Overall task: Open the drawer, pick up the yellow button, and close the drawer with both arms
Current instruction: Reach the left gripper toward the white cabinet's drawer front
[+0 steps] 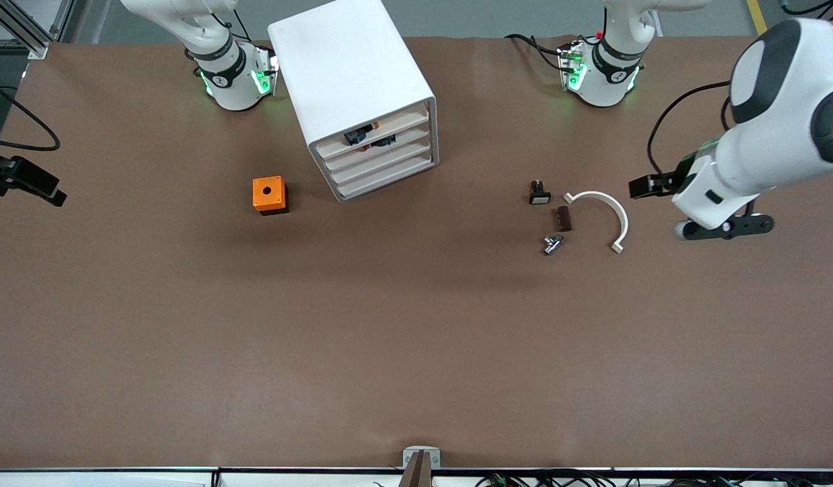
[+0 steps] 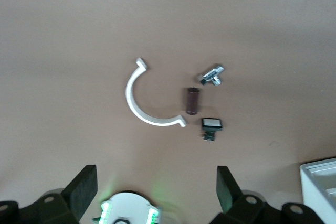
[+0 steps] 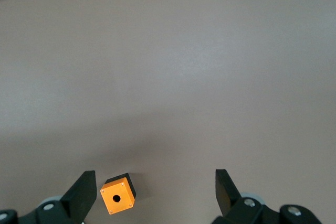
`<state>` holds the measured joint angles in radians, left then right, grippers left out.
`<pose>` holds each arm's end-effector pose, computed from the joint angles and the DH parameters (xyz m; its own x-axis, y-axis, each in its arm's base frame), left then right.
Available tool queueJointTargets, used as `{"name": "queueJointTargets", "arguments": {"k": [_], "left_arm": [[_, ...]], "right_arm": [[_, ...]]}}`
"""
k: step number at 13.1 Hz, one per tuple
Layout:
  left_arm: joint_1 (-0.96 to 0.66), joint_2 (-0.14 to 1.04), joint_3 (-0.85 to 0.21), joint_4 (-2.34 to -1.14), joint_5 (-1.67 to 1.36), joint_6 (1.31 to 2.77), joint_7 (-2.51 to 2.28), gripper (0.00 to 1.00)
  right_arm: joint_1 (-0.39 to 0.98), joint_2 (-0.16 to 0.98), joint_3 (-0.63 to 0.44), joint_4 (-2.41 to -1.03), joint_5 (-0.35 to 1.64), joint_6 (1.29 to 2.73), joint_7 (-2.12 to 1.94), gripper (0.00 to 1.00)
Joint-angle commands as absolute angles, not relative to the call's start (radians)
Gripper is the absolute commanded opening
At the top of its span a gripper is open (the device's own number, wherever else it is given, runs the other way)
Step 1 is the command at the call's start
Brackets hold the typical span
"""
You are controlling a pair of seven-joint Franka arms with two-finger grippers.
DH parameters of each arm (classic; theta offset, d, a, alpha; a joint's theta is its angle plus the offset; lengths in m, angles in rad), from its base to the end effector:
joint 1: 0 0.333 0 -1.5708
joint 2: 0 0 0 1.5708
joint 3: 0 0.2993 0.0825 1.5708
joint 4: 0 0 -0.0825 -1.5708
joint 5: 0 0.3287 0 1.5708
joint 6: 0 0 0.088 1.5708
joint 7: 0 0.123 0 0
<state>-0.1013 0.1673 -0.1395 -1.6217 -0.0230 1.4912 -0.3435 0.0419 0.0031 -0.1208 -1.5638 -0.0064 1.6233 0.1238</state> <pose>0.5032 -0.1221 0.4813 0.9511 0.1063 -0.2901 0.0943 -0.9940 -0.0553 0.5050 -0.0406 0.5980 0.9780 -0.2008 0.0568 -0.2011 -0.9796 -0.0002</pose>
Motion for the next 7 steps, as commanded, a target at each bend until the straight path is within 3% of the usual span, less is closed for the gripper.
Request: {"name": "queueJointTargets", "arguments": {"k": [1,7], "left_arm": [[-0.124,0.247,-0.179,-1.591,-0.069,1.518,-0.47,1.0],[-0.276,0.397,-0.189,-1.591,-0.155,1.63,-0.904,1.0]], "right_arm": [[0.034,-0.005,-0.114,-1.568,-0.003,1.631,0.112,1.0],[0.034,-0.005,-0.114,-1.568,-0.003,1.631,0.112,1.0]]}}
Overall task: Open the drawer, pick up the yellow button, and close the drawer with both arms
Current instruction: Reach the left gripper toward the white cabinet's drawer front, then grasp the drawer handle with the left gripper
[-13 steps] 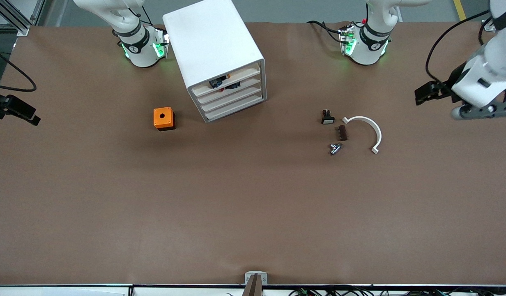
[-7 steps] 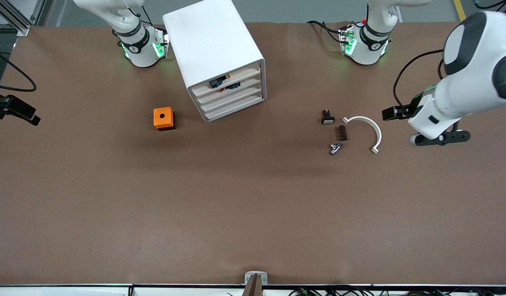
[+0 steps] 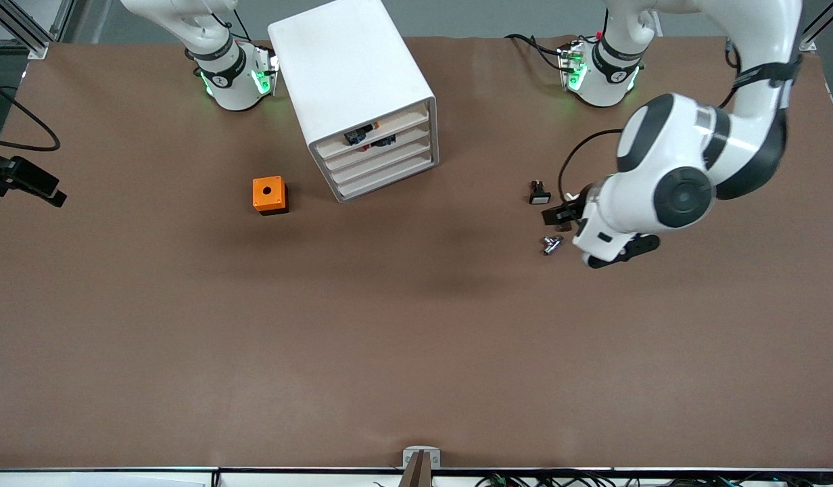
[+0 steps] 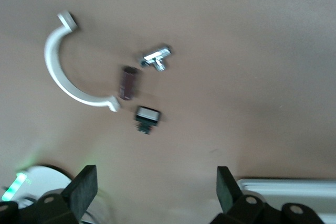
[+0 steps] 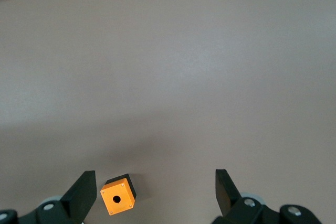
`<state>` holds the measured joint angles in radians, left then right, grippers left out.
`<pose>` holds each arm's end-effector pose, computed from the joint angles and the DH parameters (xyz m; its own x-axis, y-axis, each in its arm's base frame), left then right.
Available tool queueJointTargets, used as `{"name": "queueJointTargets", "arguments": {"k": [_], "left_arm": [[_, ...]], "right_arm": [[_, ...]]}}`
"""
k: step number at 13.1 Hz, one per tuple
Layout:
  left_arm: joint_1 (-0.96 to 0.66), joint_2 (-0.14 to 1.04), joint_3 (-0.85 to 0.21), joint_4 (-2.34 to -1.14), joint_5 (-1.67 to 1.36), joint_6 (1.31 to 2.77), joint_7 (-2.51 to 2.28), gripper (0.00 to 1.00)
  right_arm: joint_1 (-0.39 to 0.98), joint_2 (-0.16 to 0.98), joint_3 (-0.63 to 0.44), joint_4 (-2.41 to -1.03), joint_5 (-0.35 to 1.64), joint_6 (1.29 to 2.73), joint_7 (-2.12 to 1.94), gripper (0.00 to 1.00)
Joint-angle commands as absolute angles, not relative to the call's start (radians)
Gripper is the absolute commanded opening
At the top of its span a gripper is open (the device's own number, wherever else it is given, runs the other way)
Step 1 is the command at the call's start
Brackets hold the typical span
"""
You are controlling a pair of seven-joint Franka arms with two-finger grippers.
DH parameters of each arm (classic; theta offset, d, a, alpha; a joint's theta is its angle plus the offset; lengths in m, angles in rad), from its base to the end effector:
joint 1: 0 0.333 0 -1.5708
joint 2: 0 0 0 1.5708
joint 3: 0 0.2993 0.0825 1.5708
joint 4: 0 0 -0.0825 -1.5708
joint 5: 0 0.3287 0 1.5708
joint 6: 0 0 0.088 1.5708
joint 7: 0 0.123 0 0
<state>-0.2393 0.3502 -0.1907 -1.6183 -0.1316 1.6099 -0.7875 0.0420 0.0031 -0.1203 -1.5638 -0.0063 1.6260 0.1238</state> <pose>0.5018 -0.2362 0.3936 0.8502 0.3694 -0.3751 0.3532 -0.9286 -0.1139 0.5053 -0.0403 0.5982 0.9779 -0.2002 0.0595 -0.2005 -0.9797 -0.0007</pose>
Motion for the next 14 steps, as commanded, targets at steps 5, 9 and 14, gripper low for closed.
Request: {"name": "queueJointTargets", "arguments": {"k": [5,9,14], "left_arm": [[-0.437,0.563,-0.189,-1.476,-0.178,1.671,-1.32,1.0],[-0.55,0.636,-0.189,-1.437,-0.218,1.699,-1.697,1.0],[-0.597,0.672,-0.189,-1.436,-0.458,1.721,-2.075,1.0]], "right_arm": [[0.032,-0.005,-0.114,-1.568,-0.003,1.629,0.112,1.0],[0.032,-0.005,-0.114,-1.568,-0.003,1.631,0.112,1.0],[0.034,-0.003,-0.114,-1.569,-0.003,1.631,0.112,1.0]]}}
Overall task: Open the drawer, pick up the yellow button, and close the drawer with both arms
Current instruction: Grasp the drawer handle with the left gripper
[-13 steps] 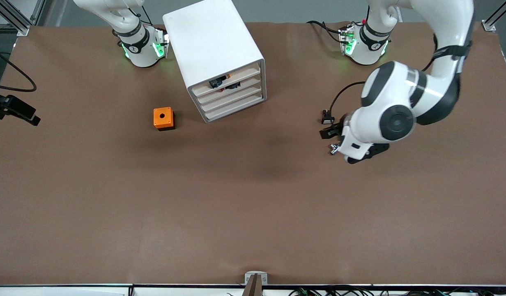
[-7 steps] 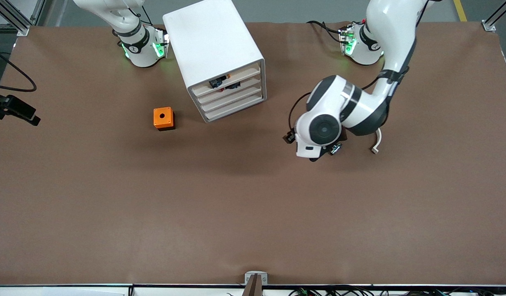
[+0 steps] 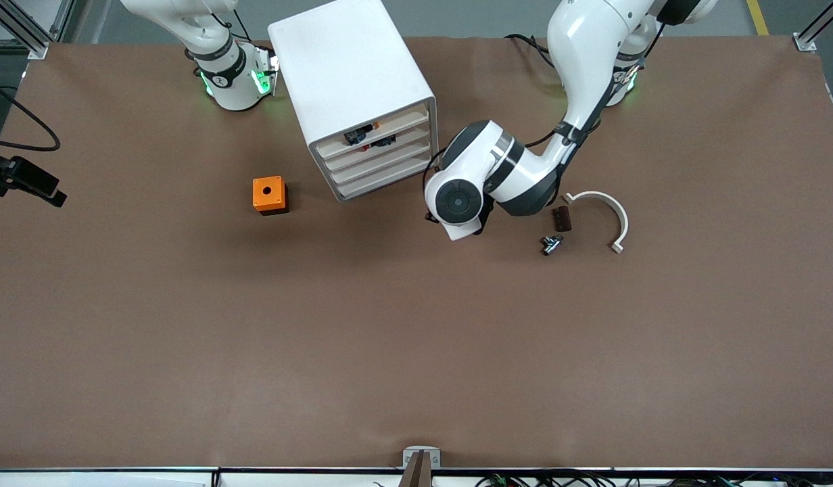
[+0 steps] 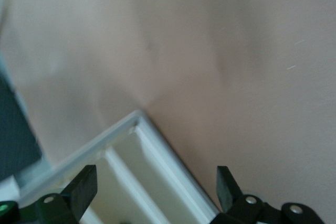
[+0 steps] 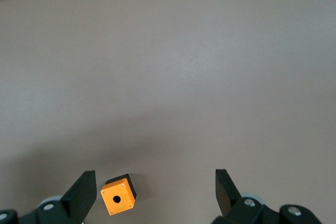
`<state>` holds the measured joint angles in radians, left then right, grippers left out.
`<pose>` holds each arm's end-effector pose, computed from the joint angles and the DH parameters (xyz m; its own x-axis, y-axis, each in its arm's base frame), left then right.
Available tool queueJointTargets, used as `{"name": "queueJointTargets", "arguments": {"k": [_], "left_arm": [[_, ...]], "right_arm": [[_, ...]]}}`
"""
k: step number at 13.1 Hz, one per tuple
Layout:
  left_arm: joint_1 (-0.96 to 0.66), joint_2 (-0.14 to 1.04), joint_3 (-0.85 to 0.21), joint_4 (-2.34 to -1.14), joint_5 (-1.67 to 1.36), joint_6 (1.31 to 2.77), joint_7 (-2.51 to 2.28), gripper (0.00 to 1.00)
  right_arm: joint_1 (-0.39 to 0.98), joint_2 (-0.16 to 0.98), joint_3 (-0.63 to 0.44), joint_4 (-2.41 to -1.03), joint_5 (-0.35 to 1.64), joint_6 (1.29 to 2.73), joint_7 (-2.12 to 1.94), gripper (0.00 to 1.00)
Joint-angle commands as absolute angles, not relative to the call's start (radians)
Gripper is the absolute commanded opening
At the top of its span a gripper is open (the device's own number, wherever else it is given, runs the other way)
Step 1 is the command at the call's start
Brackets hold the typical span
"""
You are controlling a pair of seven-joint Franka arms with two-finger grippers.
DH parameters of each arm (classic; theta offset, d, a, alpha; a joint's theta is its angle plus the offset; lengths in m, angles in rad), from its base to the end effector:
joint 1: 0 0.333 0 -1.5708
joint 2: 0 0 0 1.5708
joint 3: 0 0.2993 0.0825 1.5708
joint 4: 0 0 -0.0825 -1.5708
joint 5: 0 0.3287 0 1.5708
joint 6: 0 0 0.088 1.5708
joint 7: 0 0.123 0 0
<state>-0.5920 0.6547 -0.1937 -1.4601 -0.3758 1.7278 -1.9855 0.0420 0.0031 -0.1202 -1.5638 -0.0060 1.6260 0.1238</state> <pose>0.4182 -0.4478 0.2905 0.1486 0.9611 -0.2327 0.8159 -0.2521 -0.5203 0.5053 -0.0402 0.5982 0.9780 -0.2001 0.0594 -0.2004 -0.9797 -0.0010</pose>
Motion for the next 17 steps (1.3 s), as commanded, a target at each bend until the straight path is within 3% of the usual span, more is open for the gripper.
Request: {"name": "queueJointTargets", "arguments": {"k": [1,9,14,15,17], "left_arm": [[-0.6,0.675,-0.189,-1.436,-0.506,1.721,-2.11,1.0],[-0.591,0.713,-0.189,-1.436,-0.785,1.71,-2.445,0.95],[-0.586,0.715,-0.187,-1.434,-0.871,1.573,-2.48,0.9],[-0.594,0.719,-0.187,-1.436,-0.879,1.566,-2.48,0.87],[-0.601,0.739,-0.192,-1.436,-0.896,1.56,-2.476,0.71]], "right_arm": [[0.034,-0.003,-0.114,-1.568,-0.003,1.631,0.112,1.0],[0.031,-0.005,-0.113,-1.568,-0.003,1.623,0.112,1.0],[0.028,-0.005,-0.114,-1.569,-0.003,1.621,0.11,1.0],[0.028,-0.005,-0.114,-1.568,-0.003,1.621,0.11,1.0],[0.028,-0.005,-0.114,-1.568,-0.003,1.621,0.11,1.0]]}}
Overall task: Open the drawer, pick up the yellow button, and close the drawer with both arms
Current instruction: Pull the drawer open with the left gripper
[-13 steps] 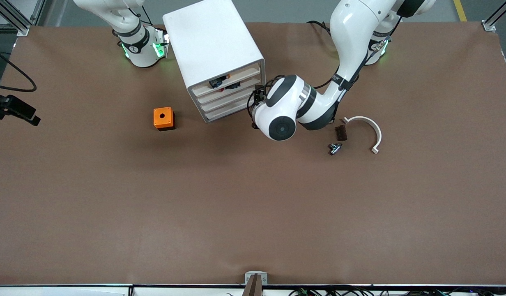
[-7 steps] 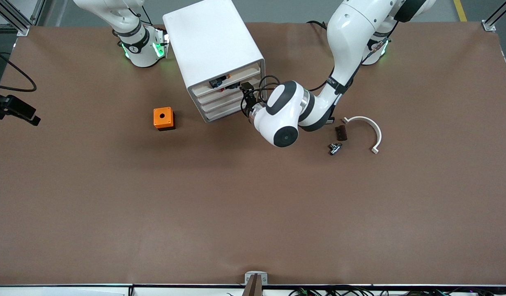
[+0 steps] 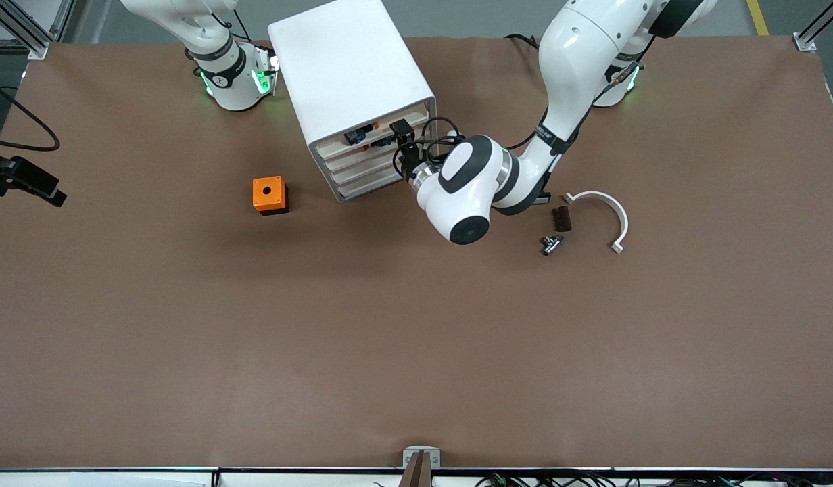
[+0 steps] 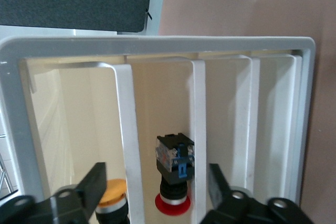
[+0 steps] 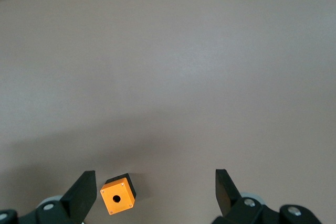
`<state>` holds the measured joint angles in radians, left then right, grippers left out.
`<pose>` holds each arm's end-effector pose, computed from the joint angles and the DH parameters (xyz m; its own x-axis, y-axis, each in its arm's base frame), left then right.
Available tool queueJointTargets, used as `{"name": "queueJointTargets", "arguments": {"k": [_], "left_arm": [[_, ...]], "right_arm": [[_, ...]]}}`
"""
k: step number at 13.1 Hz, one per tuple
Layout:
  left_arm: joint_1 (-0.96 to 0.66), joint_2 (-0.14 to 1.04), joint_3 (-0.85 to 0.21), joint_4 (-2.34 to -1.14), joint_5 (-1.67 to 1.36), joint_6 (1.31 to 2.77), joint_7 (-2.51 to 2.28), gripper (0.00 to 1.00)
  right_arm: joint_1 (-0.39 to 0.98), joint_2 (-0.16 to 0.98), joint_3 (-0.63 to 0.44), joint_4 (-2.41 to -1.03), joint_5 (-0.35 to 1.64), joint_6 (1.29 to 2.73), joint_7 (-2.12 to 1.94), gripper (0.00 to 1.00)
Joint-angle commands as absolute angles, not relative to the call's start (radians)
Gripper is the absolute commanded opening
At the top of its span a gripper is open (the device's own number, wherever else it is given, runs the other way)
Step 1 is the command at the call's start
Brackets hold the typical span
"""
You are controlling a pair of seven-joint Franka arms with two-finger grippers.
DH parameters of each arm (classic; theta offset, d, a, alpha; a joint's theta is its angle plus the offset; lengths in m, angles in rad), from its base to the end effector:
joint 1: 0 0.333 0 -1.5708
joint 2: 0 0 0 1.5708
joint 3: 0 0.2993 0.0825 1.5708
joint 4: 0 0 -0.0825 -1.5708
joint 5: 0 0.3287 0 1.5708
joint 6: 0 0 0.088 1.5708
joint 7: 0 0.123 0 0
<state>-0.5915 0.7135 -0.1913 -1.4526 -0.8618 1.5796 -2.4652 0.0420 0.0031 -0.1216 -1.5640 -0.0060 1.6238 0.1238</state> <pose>0.3827 -0.4806 0.2909 -0.4066 0.9134 -0.0185 0.4165 0.1674 -0.8936 0.5050 -0.0409 0.5980 0.9778 -0.2015 0.0570 -0.2018 -0.9794 -0.0007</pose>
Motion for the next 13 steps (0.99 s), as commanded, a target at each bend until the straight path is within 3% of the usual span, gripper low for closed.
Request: {"name": "queueJointTargets", "arguments": {"k": [1,4,5,9,13], "left_arm": [[-0.601,0.745,-0.192,-1.436,-0.914,1.552,-2.474,0.62],[-0.601,0.746,-0.19,-1.436,-0.92,1.548,-2.471,0.1],[-0.597,0.744,-0.19,-1.436,-0.92,1.548,-2.471,0.01],[-0.583,0.741,-0.18,-1.428,-0.899,1.531,-2.47,0.0],[-0.568,0.752,-0.088,-1.355,-0.874,1.532,-2.453,0.0]], "right_arm": [[0.028,-0.005,-0.114,-1.568,-0.003,1.621,0.11,1.0],[0.028,-0.005,-0.114,-1.568,-0.003,1.621,0.11,1.0],[0.028,-0.005,-0.114,-1.568,-0.003,1.621,0.11,1.0],[0.028,-0.005,-0.114,-1.568,-0.003,1.621,0.109,1.0],[0.026,-0.005,-0.114,-1.569,-0.003,1.621,0.109,1.0]]}}
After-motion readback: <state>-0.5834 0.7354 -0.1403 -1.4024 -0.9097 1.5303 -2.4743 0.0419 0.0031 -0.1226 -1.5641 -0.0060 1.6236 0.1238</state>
